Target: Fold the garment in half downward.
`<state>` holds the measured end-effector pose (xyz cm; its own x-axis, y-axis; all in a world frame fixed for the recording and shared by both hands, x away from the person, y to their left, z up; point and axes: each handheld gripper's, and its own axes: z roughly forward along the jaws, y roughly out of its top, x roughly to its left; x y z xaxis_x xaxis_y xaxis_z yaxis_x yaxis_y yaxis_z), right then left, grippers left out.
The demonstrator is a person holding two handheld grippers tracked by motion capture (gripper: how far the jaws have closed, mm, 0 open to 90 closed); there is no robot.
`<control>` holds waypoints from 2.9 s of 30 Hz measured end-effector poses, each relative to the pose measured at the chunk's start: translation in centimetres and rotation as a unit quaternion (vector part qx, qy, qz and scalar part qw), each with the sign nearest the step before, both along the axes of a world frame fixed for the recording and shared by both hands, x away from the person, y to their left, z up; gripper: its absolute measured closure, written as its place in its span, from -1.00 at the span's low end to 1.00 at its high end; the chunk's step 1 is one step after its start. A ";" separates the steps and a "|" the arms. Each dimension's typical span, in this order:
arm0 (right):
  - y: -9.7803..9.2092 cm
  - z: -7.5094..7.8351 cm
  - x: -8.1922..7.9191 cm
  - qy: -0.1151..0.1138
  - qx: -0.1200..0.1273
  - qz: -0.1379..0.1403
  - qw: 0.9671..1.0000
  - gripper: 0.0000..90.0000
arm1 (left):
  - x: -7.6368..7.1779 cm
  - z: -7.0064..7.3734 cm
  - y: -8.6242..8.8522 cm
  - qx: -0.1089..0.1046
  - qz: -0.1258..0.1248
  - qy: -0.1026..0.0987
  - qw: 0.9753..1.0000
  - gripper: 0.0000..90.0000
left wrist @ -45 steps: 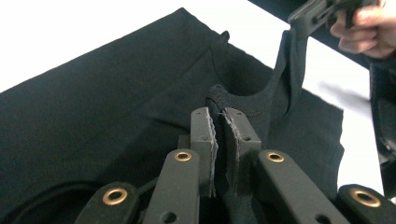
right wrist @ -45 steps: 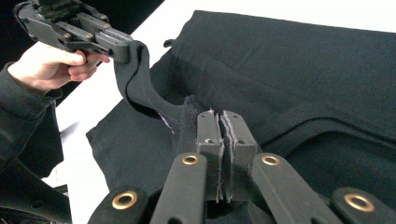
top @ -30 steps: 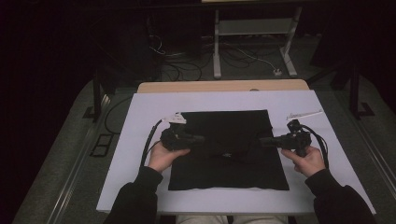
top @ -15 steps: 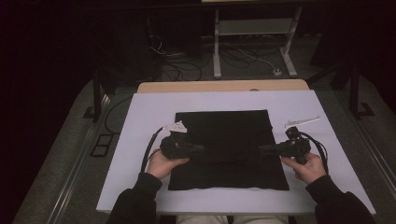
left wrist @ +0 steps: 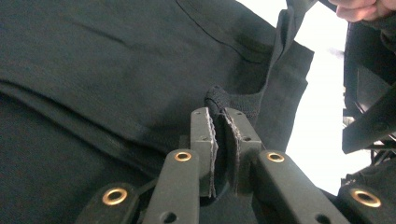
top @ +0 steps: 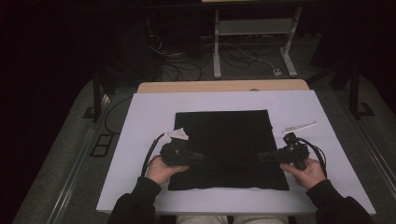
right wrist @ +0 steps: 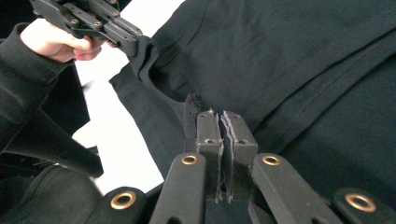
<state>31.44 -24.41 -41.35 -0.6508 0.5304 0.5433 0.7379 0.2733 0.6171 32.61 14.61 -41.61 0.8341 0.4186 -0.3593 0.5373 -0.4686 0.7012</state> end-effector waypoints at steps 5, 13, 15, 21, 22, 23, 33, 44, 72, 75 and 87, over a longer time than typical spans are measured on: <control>0.0 -0.4 -0.6 0.012 -0.003 0.013 1.000 0.89 | -0.8 -0.1 0.1 0.007 -0.014 0.007 1.000 0.81; 0.6 -0.7 -2.0 0.025 -0.011 0.049 0.998 0.88 | -1.7 -0.5 0.3 0.011 -0.022 0.016 1.000 0.81; 0.7 -0.8 -2.3 0.025 -0.011 0.051 0.998 0.88 | -1.8 -0.5 0.4 0.012 -0.024 0.017 0.999 0.81; 0.7 -1.0 -2.8 0.032 -0.014 0.057 0.998 0.88 | -2.3 -0.7 0.6 0.015 -0.032 0.020 0.999 0.81; 0.7 -1.1 -2.9 0.033 -0.014 0.057 0.998 0.88 | -2.4 -0.7 0.6 0.016 -0.035 0.019 0.999 0.81; 0.7 -1.1 -2.9 0.035 -0.015 0.059 0.998 0.88 | -2.5 -0.7 0.6 0.019 -0.036 0.020 0.999 0.81; 0.8 -1.2 -3.8 0.037 -0.019 0.068 0.997 0.88 | -3.4 -0.7 0.7 0.022 -0.047 0.021 0.998 0.81; 0.8 -1.2 -4.4 0.041 -0.020 0.070 0.997 0.88 | -4.1 -0.7 0.5 0.029 -0.063 0.015 0.997 0.81; 0.2 0.4 -4.9 -0.035 -0.056 0.013 0.998 -0.32 | -5.5 0.8 1.0 0.066 -0.034 -0.050 0.996 -0.32; 0.3 0.6 -4.7 -0.041 -0.059 0.012 0.997 -0.51 | -5.4 0.9 1.0 0.065 -0.033 -0.051 0.996 -0.51; 0.0 1.7 -3.4 -0.065 -0.067 -0.019 0.995 -1.00 | -4.5 0.9 1.7 0.050 -0.001 -0.032 0.998 -1.00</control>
